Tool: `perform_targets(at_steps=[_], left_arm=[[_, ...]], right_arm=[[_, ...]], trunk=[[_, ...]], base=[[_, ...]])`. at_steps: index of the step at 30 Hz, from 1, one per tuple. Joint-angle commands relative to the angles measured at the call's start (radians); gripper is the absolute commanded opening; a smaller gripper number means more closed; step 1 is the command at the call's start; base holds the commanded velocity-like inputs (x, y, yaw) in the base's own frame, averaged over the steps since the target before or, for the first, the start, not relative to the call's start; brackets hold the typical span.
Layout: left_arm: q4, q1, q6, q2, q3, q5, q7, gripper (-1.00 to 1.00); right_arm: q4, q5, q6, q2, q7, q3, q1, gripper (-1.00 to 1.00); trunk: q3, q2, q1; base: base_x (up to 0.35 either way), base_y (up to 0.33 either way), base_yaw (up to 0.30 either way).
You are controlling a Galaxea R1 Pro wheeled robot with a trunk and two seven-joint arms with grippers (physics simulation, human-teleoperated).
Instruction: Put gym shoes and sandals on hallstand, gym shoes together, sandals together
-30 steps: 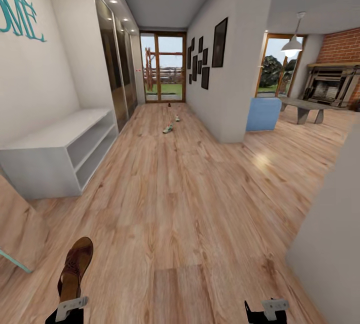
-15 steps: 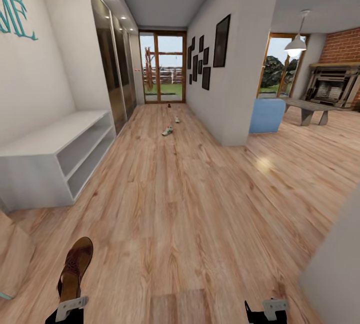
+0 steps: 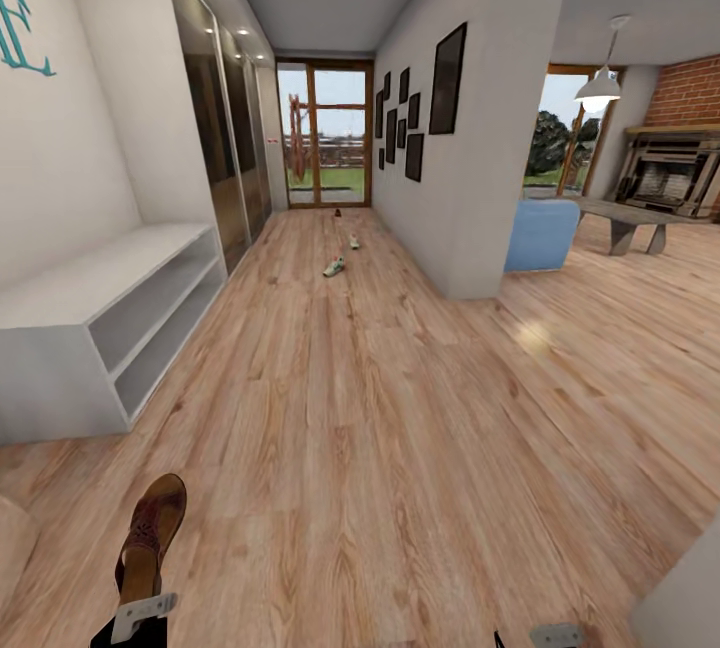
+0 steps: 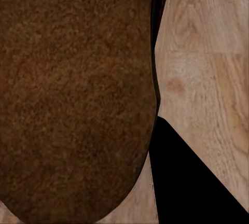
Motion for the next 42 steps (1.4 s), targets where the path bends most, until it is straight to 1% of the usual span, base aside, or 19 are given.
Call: perform_targets(at_steps=[1, 9, 42], left_arm=[[0.001, -0.001, -0.002, 0.000, 0.000, 0.006, -0.004, -1.00], [0.001, -0.001, -0.002, 0.000, 0.000, 0.007, -0.004, -1.00], [0.001, -0.001, -0.002, 0.001, 0.001, 0.006, -0.004, -1.00]], right_arm=[[0.005, 0.005, -0.002, 0.000, -0.005, 0.005, -0.001, 1.00], [0.019, 0.006, -0.001, -0.001, -0.005, 0.005, -0.001, 1.00], [0.020, 0.005, -0.001, -0.001, -0.006, 0.005, 0.000, 1.00]], trunk=[[-0.001, 0.000, 0.000], [-0.001, 0.000, 0.000], [-0.001, 0.000, 0.000]], base=[[0.339, 0.000, 0.000], [0.339, 0.000, 0.000], [0.339, 0.000, 0.000]])
